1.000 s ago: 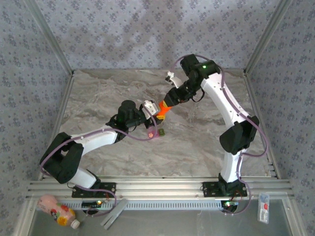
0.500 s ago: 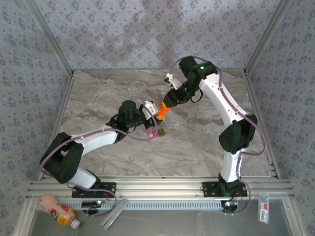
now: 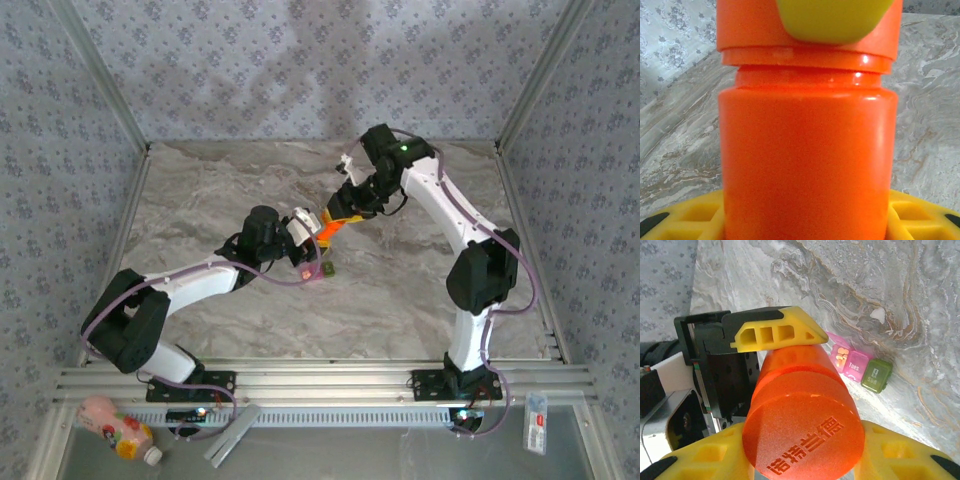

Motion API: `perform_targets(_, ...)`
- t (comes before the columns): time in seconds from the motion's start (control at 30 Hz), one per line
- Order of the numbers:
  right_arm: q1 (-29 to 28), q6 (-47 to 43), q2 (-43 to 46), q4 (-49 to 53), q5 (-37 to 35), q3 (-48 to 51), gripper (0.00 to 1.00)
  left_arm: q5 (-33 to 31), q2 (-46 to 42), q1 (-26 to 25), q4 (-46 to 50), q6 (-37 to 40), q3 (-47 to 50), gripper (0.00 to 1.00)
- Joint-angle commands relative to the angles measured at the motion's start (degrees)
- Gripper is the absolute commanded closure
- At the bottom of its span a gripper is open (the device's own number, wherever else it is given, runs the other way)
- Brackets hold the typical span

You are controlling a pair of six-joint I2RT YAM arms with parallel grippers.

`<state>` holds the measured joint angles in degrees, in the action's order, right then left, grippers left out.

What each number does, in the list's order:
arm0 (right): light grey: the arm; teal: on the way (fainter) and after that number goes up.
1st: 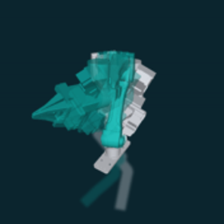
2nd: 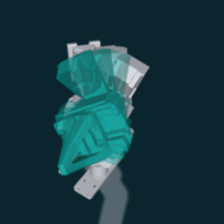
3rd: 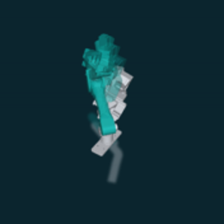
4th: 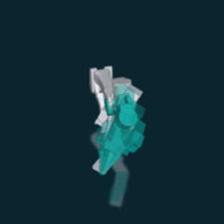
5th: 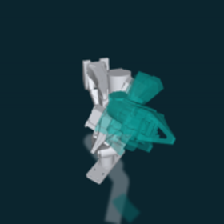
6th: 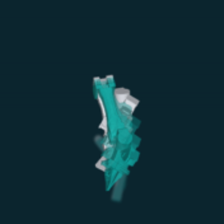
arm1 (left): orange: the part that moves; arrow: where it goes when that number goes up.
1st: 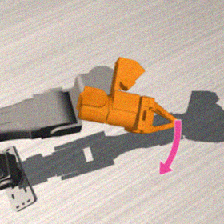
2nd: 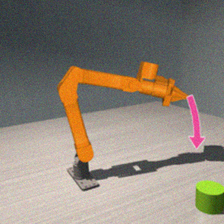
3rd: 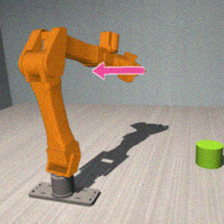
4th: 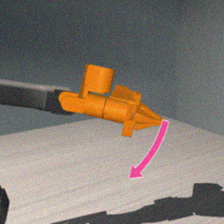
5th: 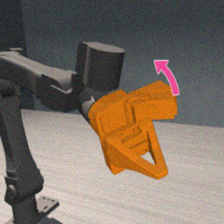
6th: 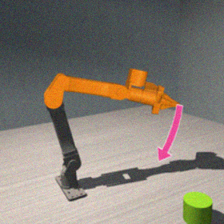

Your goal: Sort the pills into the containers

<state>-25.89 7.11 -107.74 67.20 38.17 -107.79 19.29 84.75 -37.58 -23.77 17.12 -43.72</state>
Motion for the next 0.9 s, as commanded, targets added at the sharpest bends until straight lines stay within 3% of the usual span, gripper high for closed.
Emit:
perform_targets(0.0, -1.0, 4.3, 1.2, -1.0, 2.7, 1.1, 0.60, 1.5, -3.4, -0.4, -10.8, 0.4, -2.6, 1.00)
perform_targets(0.87, 0.7, 7.3, 4.7, -3.3, 1.1, -1.1, 0.31, 1.1, -2.9, -0.4, -9.3, -0.6, -3.4, 1.00)
